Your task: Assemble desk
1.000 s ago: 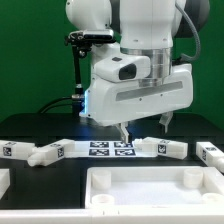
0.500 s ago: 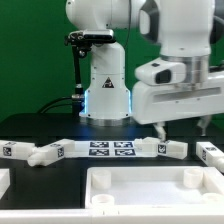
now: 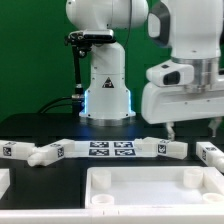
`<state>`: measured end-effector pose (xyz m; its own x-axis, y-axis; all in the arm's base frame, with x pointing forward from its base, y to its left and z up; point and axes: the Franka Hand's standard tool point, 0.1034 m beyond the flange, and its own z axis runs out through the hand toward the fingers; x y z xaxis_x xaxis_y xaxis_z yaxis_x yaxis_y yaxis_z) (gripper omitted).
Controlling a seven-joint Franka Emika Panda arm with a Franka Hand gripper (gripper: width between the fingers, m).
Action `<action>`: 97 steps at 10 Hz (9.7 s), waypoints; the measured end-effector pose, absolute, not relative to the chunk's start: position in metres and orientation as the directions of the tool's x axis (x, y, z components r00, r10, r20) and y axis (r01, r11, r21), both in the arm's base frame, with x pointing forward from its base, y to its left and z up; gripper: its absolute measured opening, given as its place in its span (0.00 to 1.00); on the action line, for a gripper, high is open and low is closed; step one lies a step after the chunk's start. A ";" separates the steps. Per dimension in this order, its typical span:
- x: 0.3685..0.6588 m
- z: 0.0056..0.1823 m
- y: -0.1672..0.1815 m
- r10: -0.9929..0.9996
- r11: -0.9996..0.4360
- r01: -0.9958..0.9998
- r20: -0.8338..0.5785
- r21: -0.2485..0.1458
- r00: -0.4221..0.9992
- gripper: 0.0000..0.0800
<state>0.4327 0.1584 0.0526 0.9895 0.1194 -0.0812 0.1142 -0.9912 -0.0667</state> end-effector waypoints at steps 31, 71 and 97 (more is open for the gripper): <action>0.422 0.019 0.014 0.794 0.608 0.778 0.159 -0.162 -0.587 0.35; 0.450 0.035 -0.048 -0.366 -0.892 -0.446 -0.457 -0.078 0.811 0.81; 0.480 0.093 -0.029 -0.165 -0.876 -0.464 -0.821 -0.132 0.547 0.36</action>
Offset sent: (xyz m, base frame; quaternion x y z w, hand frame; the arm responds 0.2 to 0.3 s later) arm -0.0039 0.0331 -0.0223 -0.0151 0.0095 0.0458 0.9988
